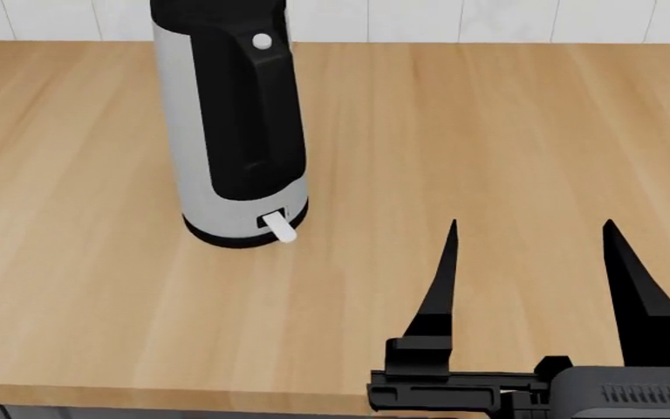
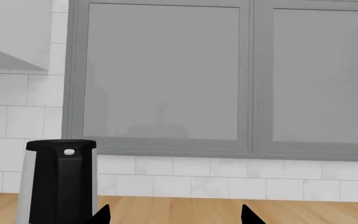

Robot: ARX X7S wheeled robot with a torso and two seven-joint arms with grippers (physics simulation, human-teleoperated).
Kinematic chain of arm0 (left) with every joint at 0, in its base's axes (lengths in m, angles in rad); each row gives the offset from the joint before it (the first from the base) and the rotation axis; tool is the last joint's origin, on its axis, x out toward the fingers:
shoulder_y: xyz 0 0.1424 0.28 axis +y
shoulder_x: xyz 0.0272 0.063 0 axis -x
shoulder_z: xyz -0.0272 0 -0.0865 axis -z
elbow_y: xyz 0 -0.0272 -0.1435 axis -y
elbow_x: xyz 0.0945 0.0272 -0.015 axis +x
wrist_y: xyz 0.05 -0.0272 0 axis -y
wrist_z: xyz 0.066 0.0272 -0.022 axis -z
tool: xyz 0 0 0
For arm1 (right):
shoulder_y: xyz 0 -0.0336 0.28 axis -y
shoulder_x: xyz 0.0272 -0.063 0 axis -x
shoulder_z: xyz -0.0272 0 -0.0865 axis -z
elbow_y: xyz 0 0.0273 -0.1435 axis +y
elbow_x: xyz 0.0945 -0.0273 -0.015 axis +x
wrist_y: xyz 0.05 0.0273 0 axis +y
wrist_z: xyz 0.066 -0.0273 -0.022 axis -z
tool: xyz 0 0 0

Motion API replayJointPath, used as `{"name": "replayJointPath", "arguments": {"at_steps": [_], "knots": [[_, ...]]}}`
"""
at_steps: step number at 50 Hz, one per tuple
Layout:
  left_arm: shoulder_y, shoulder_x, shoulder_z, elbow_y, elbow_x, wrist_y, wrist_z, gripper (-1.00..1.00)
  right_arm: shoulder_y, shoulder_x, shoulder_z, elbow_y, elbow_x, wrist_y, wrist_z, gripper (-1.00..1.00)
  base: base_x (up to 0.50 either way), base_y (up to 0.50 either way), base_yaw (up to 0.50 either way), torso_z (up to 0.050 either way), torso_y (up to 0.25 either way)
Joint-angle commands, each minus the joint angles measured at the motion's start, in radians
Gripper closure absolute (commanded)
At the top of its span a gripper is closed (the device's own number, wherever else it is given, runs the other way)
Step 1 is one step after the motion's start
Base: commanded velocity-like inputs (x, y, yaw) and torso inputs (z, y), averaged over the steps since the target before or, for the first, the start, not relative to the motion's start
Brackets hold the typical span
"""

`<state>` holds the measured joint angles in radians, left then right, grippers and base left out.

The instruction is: Press the button to open the lid of the electric kettle.

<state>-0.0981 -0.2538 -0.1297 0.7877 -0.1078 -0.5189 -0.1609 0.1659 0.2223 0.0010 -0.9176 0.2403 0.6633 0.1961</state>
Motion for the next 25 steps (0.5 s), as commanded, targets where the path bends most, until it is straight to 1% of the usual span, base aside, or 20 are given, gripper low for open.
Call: {"name": "replayJointPath", "arguments": {"at_steps": [1, 8, 18, 21, 25], "knots": [[0.003, -0.008, -0.013, 0.026, -0.013, 0.009, -0.005, -1.00, -0.010, 0.010, 0.008, -0.013, 0.018, -0.019, -0.002, -1.00, 0.50, 0.00, 0.00, 0.000, 0.000], [0.001, -0.022, 0.014, 0.010, 0.033, 0.022, -0.024, -1.00, -0.005, 0.010, 0.016, -0.017, 0.037, -0.008, 0.003, -1.00, 0.50, 0.00, 0.00, 0.000, 0.000], [0.002, -0.032, 0.009, 0.007, 0.030, 0.021, -0.028, -1.00, 0.001, 0.008, 0.019, -0.018, 0.060, 0.014, 0.013, -1.00, 0.50, 0.00, 0.00, 0.000, 0.000], [0.005, -0.038, 0.015, 0.008, 0.041, 0.025, -0.031, -1.00, 0.013, -0.003, 0.044, -0.026, 0.101, 0.058, 0.020, -1.00, 0.50, 0.00, 0.00, 0.000, 0.000], [0.008, -0.043, 0.007, 0.015, 0.037, 0.020, -0.032, -1.00, 0.020, 0.001, 0.045, -0.050, 0.110, 0.095, 0.037, -1.00, 0.50, 0.00, 0.00, 0.000, 0.000]]}}
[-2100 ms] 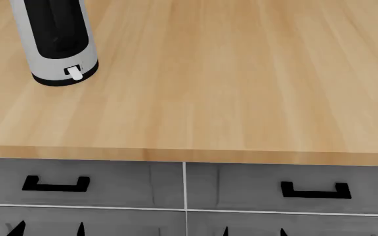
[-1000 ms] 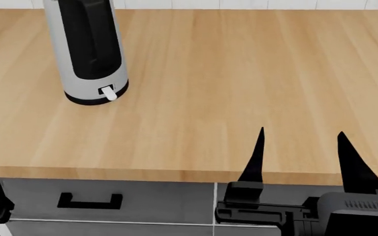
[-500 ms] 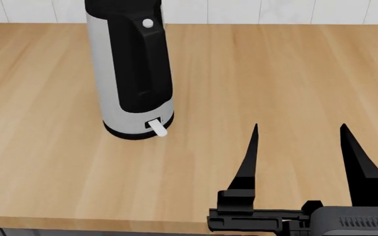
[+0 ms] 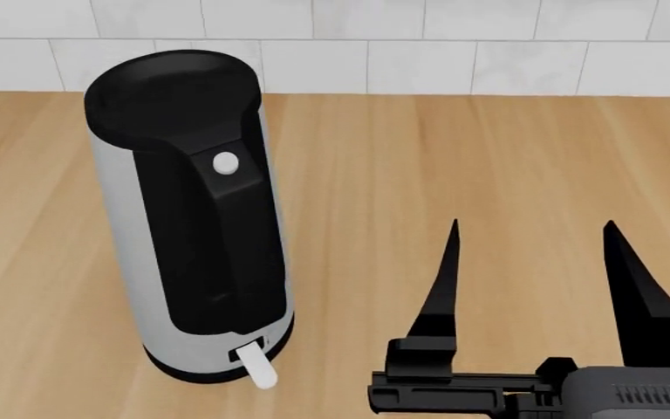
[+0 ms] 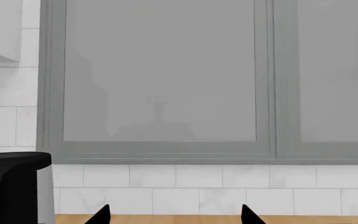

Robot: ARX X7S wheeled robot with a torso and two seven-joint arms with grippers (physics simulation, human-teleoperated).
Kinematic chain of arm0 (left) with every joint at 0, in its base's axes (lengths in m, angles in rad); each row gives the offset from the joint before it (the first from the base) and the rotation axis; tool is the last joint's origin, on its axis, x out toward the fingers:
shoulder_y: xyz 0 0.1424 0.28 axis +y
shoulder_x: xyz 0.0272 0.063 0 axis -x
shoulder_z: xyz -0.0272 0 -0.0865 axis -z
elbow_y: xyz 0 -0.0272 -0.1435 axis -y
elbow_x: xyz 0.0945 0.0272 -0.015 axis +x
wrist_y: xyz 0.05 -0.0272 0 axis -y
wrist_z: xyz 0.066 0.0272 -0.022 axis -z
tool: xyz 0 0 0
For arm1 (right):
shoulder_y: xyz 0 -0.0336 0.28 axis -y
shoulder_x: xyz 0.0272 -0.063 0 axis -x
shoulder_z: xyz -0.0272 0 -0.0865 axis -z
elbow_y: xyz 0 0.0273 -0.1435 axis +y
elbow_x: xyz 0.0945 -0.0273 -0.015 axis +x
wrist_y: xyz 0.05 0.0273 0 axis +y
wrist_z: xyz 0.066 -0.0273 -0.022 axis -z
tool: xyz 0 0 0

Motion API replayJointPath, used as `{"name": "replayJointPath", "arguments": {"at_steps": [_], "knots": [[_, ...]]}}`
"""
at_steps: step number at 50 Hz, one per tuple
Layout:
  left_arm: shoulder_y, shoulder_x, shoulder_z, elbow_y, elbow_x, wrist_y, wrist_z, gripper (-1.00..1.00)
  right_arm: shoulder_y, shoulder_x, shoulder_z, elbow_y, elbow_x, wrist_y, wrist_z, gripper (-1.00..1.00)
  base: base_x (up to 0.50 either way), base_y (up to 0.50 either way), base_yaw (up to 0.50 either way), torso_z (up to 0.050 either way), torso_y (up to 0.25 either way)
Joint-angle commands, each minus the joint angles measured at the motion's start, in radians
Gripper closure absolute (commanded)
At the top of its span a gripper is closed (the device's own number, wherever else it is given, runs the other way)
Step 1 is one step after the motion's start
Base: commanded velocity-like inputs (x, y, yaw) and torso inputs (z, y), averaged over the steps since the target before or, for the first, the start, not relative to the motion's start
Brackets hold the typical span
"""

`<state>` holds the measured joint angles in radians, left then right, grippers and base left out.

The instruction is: Press the button to open the lid of the electric kettle.

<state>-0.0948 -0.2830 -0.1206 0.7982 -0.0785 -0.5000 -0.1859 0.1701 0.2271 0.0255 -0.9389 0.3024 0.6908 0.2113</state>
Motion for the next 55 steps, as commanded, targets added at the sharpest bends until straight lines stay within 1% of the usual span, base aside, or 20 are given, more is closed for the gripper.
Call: {"name": "replayJointPath", "arguments": {"at_steps": [1, 2, 4, 5, 7, 8, 9, 10, 12, 15, 16, 18, 25, 26, 33, 36, 40, 47, 53, 55], "knots": [[0.004, -0.015, -0.005, 0.004, 0.006, 0.003, -0.007, -1.00, 0.016, -0.005, 0.025, -0.030, 0.053, 0.068, 0.023, -1.00, 0.50, 0.00, 0.00, 0.000, 0.015], [0.005, -0.017, -0.009, 0.008, 0.006, -0.001, -0.007, -1.00, 0.025, -0.009, 0.042, -0.034, 0.074, 0.095, 0.028, -1.00, 0.00, 0.00, 0.00, 0.000, 0.000], [0.005, -0.020, -0.026, 0.022, -0.005, -0.012, -0.007, -1.00, 0.094, -0.011, 0.101, -0.070, 0.145, 0.266, 0.075, -1.00, 0.00, 0.00, 0.00, 0.000, 0.000], [0.005, -0.019, -0.037, 0.022, -0.010, -0.012, -0.008, -1.00, 0.221, 0.012, 0.174, -0.107, 0.282, 0.416, 0.153, -1.00, 0.00, 0.00, 0.00, 0.000, 0.000], [0.016, -0.018, -0.041, 0.017, -0.010, 0.006, -0.009, -1.00, 0.362, 0.166, 0.194, -0.108, 0.582, 0.527, 0.425, -1.00, 0.00, 0.00, 0.00, 0.000, 0.000], [0.021, -0.017, -0.043, 0.015, -0.010, 0.015, -0.009, -1.00, 0.489, 0.174, 0.265, -0.070, 0.732, 0.677, 0.575, -1.00, 0.00, 0.00, 0.00, 0.000, 0.000], [0.025, -0.018, -0.043, 0.015, -0.009, 0.018, -0.010, -1.00, 0.602, 0.202, 0.273, 0.001, 0.882, 0.749, 0.725, -1.00, 0.00, 0.00, 0.00, 0.000, 0.000], [0.027, -0.019, -0.044, 0.017, -0.010, 0.018, -0.009, -1.00, 0.668, 0.230, 0.240, 0.051, 1.032, 0.756, 0.875, -1.00, 0.00, 0.00, 0.00, 0.000, 0.000], [0.026, -0.021, -0.053, 0.021, -0.015, 0.015, -0.010, -1.00, 0.802, 0.286, 0.110, 0.162, 1.332, 0.721, 1.085, -1.00, 0.00, 0.00, 0.00, 0.000, 0.000], [0.028, -0.023, -0.060, 0.029, -0.020, 0.012, -0.010, -1.00, 0.977, 0.355, -0.065, 0.256, 1.682, 0.636, 1.266, -1.00, 0.00, 0.00, 0.00, 0.000, 0.000], [0.028, -0.022, -0.063, 0.030, -0.023, 0.012, -0.010, -1.00, 1.006, 0.359, -0.085, 0.265, 1.714, 0.619, 1.278, -1.00, 0.00, 0.00, 0.00, 0.000, 0.000], [0.027, -0.024, -0.066, 0.037, -0.028, 0.005, -0.010, -1.00, 1.141, 0.386, -0.209, 0.340, 1.847, 0.560, 1.340, -1.00, 0.00, 0.00, 0.00, 0.000, 0.000], [0.030, -0.027, -0.076, 0.043, -0.038, 0.004, -0.009, -1.00, 1.472, 0.373, -0.535, 0.601, 2.077, 0.563, 1.317, -1.00, 0.00, 0.00, 0.00, 0.000, 0.000], [0.030, -0.028, -0.074, 0.043, -0.037, 0.003, -0.010, -1.00, 1.504, 0.372, -0.560, 0.634, 2.084, 0.570, 1.316, 1.00, 0.00, 0.00, 0.00, 0.000, 0.000], [0.031, -0.031, -0.083, 0.049, -0.044, -0.002, -0.013, -1.00, 1.808, 0.277, -0.829, 0.910, 2.233, 0.700, 1.278, 1.00, 0.00, 0.00, 0.00, 0.000, 0.000], [0.035, -0.030, -0.084, 0.048, -0.046, 0.003, -0.014, -1.00, 1.851, 0.238, -0.871, 0.996, 2.208, 0.754, 1.253, 1.00, 0.00, 0.00, 0.00, 0.000, 0.000], [0.035, -0.033, -0.080, 0.047, -0.042, 0.005, -0.016, -1.00, 1.919, 0.177, -0.981, 1.088, 2.260, 0.839, 1.197, 1.00, 0.00, 0.00, 0.00, 0.000, 0.000], [0.037, -0.034, -0.084, 0.040, -0.045, 0.013, -0.018, -1.00, 2.050, 0.121, -1.112, 1.216, 2.093, 0.875, 0.913, 1.00, 0.00, 0.00, 0.00, 0.000, 0.000], [0.039, -0.035, -0.078, 0.046, -0.045, 0.014, -0.021, -1.00, 2.047, 0.070, -1.145, 1.276, 2.063, 0.860, 0.852, 1.00, 0.00, 0.00, 0.00, 0.000, 0.000], [0.040, -0.036, -0.076, 0.048, -0.044, 0.013, -0.022, -1.00, 2.046, 0.047, -1.166, 1.307, 1.991, 0.875, 0.791, 1.00, 0.00, 0.00, 0.00, 0.000, 0.000]]}}
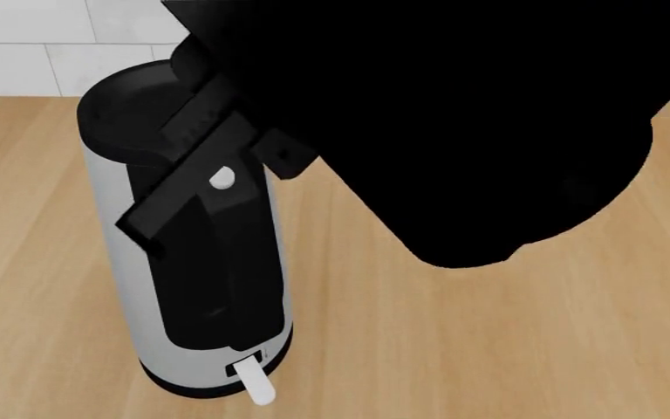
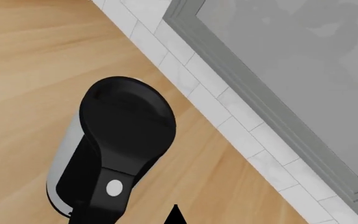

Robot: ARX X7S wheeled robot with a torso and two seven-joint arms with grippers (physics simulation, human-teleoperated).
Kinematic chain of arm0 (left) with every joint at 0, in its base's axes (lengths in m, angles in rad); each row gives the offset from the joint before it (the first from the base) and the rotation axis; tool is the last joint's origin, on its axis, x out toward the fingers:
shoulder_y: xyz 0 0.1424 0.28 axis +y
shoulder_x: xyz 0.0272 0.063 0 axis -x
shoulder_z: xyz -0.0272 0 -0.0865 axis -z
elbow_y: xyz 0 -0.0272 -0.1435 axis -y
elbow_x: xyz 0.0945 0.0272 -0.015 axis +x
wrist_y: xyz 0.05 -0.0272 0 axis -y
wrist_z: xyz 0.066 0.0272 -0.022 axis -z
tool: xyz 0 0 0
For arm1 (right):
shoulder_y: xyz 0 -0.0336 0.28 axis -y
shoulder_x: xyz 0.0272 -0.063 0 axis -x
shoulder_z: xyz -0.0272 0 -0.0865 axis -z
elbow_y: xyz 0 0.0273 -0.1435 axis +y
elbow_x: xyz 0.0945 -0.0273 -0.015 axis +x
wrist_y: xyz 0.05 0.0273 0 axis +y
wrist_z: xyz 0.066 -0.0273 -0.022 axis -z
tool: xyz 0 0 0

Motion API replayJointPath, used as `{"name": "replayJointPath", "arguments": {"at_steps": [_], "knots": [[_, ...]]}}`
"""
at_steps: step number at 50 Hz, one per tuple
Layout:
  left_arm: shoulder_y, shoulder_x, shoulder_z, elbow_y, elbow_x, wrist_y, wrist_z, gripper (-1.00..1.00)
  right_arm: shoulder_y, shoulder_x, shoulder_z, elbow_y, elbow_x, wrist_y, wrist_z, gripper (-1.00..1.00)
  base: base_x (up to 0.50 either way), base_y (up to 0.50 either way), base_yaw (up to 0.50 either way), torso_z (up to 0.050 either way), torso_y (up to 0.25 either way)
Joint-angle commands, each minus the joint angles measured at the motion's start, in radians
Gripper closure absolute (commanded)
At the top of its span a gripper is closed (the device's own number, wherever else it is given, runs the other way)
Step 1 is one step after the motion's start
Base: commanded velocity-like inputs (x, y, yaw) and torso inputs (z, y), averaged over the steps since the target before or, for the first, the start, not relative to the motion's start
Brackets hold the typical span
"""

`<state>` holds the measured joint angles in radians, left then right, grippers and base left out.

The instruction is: Press the button to open the lid of the electric kettle.

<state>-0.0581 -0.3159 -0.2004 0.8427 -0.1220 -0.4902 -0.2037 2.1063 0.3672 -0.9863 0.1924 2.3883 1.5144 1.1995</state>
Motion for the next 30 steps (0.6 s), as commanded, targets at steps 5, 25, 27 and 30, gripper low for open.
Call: {"name": "replayJointPath", "arguments": {"at_steps": [5, 25, 27, 30], "knots": [[0.008, -0.005, -0.013, 0.021, -0.016, -0.003, -0.003, -1.00, 0.121, -0.125, -0.207, 0.211, -0.241, 0.039, -0.374, 1.00, 0.00, 0.00, 0.00, 0.000, 0.000], [0.008, -0.008, -0.027, 0.021, -0.042, -0.002, -0.005, -1.00, 0.074, -0.210, -0.293, 0.243, -0.438, 0.015, -0.579, 1.00, 0.00, 0.00, 0.00, 0.000, 0.000], [0.010, -0.008, -0.028, 0.022, -0.043, -0.001, -0.006, -1.00, 0.068, -0.219, -0.298, 0.241, -0.439, 0.003, -0.582, 1.00, 0.00, 0.00, 0.00, 0.000, 0.000], [0.011, -0.008, -0.037, 0.025, -0.050, -0.003, -0.007, -1.00, 0.060, -0.232, -0.304, 0.213, -0.410, -0.007, -0.568, 1.00, 0.00, 0.00, 0.00, 0.000, 0.000]]}}
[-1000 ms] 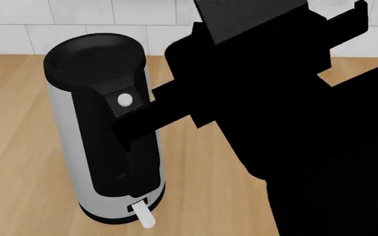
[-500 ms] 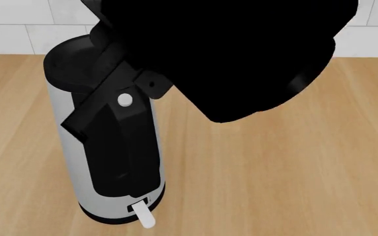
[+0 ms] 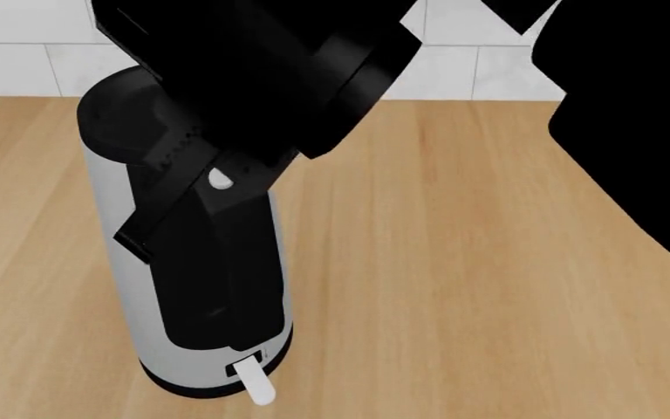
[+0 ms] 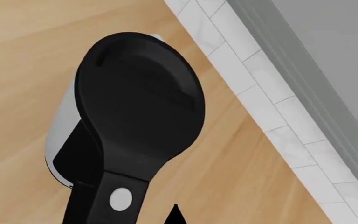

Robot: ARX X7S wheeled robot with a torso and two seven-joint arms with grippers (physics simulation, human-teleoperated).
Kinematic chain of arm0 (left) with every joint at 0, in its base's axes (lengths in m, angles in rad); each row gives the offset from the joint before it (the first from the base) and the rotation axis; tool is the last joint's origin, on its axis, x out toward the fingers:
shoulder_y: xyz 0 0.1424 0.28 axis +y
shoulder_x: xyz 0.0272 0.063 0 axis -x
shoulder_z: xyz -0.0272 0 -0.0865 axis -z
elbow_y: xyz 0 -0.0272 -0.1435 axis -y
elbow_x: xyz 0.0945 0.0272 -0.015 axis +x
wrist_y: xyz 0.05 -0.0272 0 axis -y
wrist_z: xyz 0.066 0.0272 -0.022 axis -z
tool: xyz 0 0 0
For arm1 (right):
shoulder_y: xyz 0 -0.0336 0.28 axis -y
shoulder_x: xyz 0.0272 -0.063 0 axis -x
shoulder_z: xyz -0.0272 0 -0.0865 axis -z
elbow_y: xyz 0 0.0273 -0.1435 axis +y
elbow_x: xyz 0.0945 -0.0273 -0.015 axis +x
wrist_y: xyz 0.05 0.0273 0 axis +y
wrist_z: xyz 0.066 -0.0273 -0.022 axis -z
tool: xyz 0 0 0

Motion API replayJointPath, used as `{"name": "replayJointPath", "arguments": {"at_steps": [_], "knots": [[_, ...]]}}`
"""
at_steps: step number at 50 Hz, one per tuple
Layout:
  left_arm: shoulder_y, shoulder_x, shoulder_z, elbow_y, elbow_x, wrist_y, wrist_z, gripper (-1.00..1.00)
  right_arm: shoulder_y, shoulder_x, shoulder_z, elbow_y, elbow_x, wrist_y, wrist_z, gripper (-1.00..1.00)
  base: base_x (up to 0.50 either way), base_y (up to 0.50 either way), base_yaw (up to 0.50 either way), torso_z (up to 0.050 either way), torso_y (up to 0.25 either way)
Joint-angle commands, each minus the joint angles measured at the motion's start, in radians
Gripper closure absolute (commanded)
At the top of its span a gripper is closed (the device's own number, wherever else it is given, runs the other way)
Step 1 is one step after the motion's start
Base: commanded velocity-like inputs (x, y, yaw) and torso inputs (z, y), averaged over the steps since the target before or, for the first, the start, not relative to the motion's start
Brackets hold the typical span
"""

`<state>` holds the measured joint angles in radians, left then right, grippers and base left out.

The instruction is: Press the button to open the lid of the electric kettle.

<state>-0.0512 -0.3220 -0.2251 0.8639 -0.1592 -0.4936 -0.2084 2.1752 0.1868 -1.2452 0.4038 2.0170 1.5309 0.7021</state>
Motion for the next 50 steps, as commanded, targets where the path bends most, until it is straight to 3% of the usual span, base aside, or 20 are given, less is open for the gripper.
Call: {"name": "replayJointPath", "arguments": {"at_steps": [1, 50], "knots": [[0.005, -0.002, -0.014, 0.005, -0.015, 0.000, -0.003, -1.00, -0.009, -0.053, -0.048, -0.003, -0.032, -0.026, -0.066, 1.00, 0.00, 0.00, 0.00, 0.000, 0.000], [0.012, -0.016, -0.025, 0.031, -0.042, -0.007, -0.023, -1.00, -0.063, -0.073, -0.182, -0.061, 0.023, -0.071, -0.048, 1.00, 0.00, 0.00, 0.00, 0.000, 0.000]]}}
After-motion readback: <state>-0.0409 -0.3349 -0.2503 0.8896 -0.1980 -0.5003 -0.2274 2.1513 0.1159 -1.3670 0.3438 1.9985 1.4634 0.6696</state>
